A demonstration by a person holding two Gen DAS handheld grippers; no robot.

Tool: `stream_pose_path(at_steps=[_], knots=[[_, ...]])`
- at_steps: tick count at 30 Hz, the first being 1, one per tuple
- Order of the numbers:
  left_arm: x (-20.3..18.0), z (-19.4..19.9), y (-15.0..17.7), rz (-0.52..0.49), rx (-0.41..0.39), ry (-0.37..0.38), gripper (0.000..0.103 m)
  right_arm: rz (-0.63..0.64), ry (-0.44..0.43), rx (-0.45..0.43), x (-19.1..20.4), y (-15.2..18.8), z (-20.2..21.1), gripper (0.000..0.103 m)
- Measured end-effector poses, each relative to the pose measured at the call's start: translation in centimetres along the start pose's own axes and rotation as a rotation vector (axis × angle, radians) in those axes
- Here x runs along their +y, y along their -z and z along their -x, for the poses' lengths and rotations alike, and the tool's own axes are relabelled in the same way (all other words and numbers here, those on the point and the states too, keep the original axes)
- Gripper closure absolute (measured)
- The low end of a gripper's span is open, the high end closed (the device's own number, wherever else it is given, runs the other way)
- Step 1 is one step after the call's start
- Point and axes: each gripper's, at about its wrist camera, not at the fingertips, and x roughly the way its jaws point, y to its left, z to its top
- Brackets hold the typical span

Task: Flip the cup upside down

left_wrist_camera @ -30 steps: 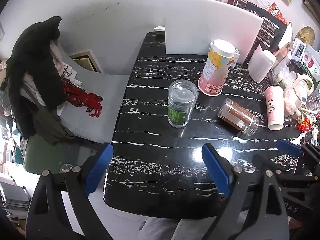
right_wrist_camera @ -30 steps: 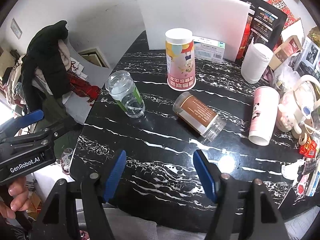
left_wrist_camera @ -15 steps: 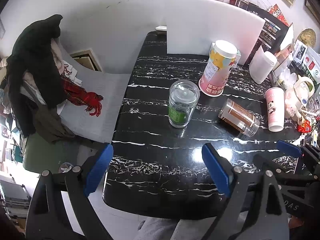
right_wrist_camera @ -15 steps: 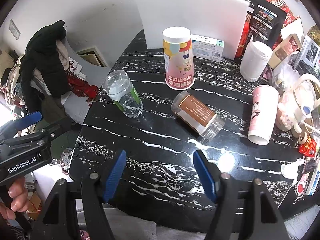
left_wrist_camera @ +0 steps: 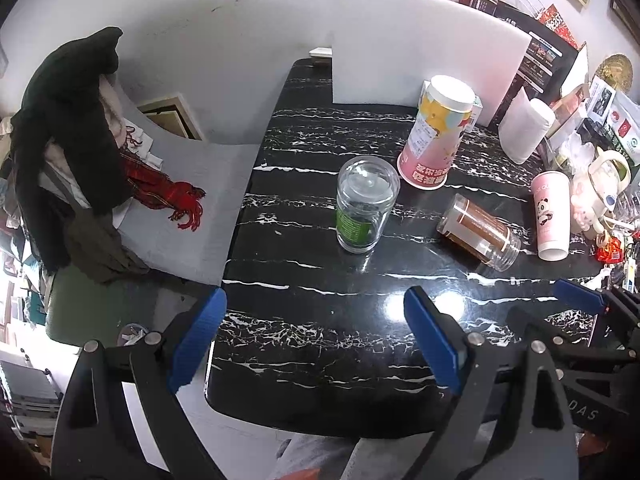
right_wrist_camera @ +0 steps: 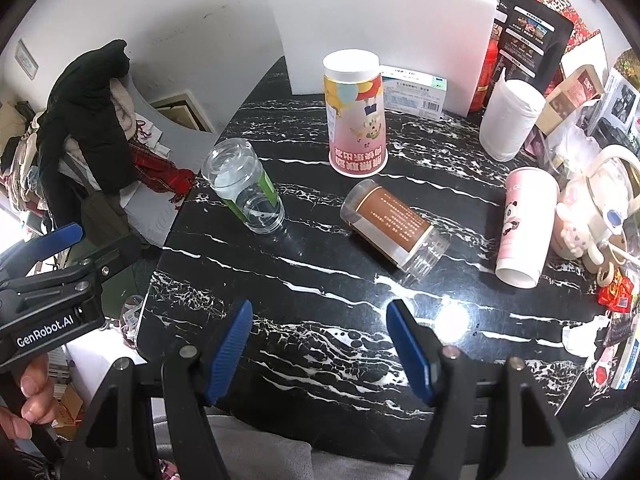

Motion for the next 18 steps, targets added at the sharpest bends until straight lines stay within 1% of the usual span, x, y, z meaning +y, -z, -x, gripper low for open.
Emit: stream_pose_path(at_steps=[9,13,16,18], knots=[[0.02,-0.2,-0.02,0.002,0.006,0.0,0.013,-0.001,0.001,0.003,-0.07,0.03,-0.09,0.033],[-0.07,-0.46,-0.03,0.006,0.01,0.014,0.013,-0.002,0.001,0.005,-0.13,0.04,-0.14,0.033],[-0.25,-0.59,-0.08,0.003,0.014,0.007,0.013,-0.006,0.001,0.007,-0.33,0.11,-0.26,0.033],[-0.43,-0.65,-0.1,-0.005,0.017,-0.011,0.013,-0.009,0.003,0.009,-0.48,0.21,-0.3,0.033]])
